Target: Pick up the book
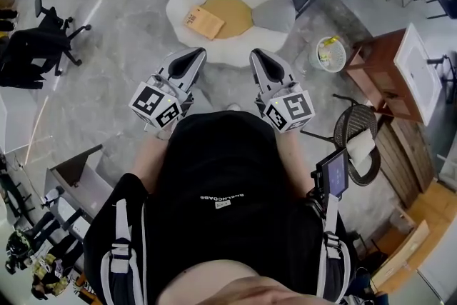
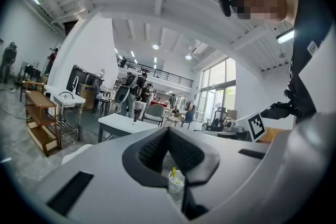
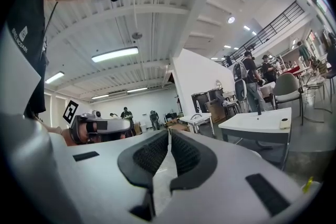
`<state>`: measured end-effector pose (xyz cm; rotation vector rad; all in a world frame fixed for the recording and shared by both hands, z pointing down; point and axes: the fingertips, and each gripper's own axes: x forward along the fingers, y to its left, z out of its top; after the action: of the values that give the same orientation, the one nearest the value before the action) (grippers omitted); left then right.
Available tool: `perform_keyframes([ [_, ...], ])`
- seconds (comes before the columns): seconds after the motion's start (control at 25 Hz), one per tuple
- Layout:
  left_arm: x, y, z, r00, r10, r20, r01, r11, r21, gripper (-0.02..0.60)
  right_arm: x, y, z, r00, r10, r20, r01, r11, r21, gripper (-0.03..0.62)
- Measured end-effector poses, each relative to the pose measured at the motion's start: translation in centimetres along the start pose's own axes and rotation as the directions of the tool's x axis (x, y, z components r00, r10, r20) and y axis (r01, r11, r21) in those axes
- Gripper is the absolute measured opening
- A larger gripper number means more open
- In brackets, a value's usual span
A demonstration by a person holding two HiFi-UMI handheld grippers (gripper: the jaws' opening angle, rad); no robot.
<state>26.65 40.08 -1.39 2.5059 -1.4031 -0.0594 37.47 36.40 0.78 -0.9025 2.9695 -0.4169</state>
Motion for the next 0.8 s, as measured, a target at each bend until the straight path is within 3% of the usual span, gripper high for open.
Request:
perform_keyframes([
  [0.44, 2.9, 9.1, 1.7, 1.000, -0.014, 0.000, 0.014, 1.000, -0.028, 0.014, 8.6, -2.8, 0.8, 0.999, -0.036, -0.029, 0.036, 0.999, -0.012, 0.035],
  [0.8, 5.0, 20.1, 4.2, 0.999, -0.040, 0.002, 0.040, 0.998, -0.039, 0.014, 19.0, -3.9, 1.3, 0.995, -0.059, -0.075, 0.057, 0.998, -0.026, 0.035],
])
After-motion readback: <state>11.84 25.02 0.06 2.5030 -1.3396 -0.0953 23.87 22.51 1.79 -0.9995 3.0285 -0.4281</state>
